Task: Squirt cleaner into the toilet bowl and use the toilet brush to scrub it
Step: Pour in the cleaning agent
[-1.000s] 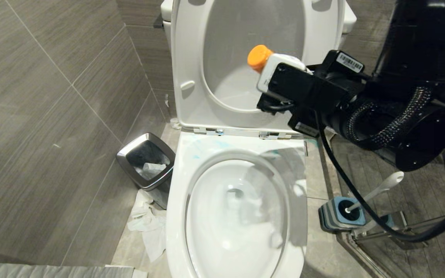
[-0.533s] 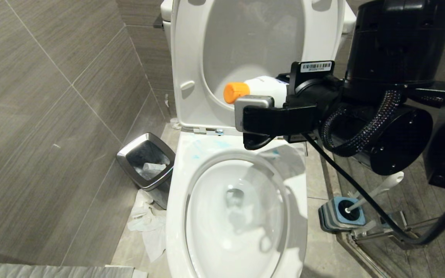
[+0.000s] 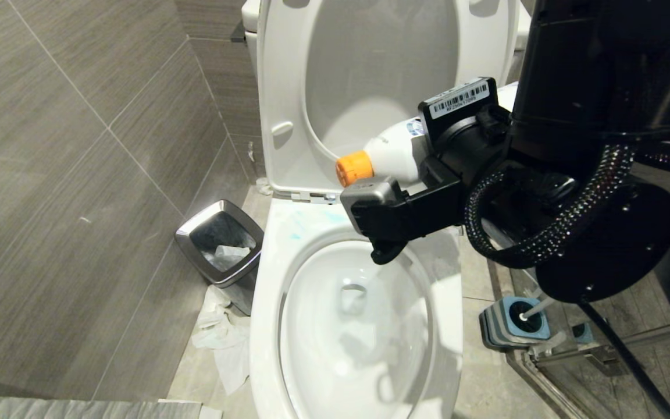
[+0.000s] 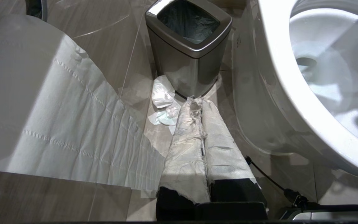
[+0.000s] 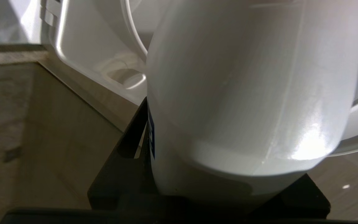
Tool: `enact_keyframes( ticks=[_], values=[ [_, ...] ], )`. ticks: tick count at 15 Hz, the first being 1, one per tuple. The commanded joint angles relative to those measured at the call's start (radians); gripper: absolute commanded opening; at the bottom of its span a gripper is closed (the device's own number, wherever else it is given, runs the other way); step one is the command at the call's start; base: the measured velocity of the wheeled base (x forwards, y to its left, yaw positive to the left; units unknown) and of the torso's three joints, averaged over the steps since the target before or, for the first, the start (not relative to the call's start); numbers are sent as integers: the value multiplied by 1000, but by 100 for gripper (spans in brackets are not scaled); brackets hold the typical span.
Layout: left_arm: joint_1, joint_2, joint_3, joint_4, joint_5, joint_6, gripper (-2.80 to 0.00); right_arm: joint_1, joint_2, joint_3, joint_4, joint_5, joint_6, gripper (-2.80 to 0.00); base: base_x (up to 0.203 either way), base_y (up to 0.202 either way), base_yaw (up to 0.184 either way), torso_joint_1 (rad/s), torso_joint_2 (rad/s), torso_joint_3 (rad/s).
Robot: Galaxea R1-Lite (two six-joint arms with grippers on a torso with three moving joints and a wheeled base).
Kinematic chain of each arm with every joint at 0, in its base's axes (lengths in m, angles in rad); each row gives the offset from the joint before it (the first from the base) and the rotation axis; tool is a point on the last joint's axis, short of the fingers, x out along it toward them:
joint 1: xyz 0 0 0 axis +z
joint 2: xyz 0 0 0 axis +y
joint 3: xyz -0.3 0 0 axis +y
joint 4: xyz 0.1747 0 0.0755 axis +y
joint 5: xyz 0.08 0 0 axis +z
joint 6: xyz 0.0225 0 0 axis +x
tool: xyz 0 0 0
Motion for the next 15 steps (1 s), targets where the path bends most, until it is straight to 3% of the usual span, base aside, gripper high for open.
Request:
enact_keyframes(
  ticks=[1,10,15],
  values=[
    [1,1,2,0,0,0,-280,7,-3,-1,-3,-2,-82,-280,0,0,0,0,0,0],
    [1,1,2,0,0,0,-280,6,-68,12,0,-4,-434,-280,0,0,0,0,0,0],
    [1,1,2,0,0,0,-280,7,-93,4,-2,30,-674,-280,0,0,0,0,0,0]
  ],
)
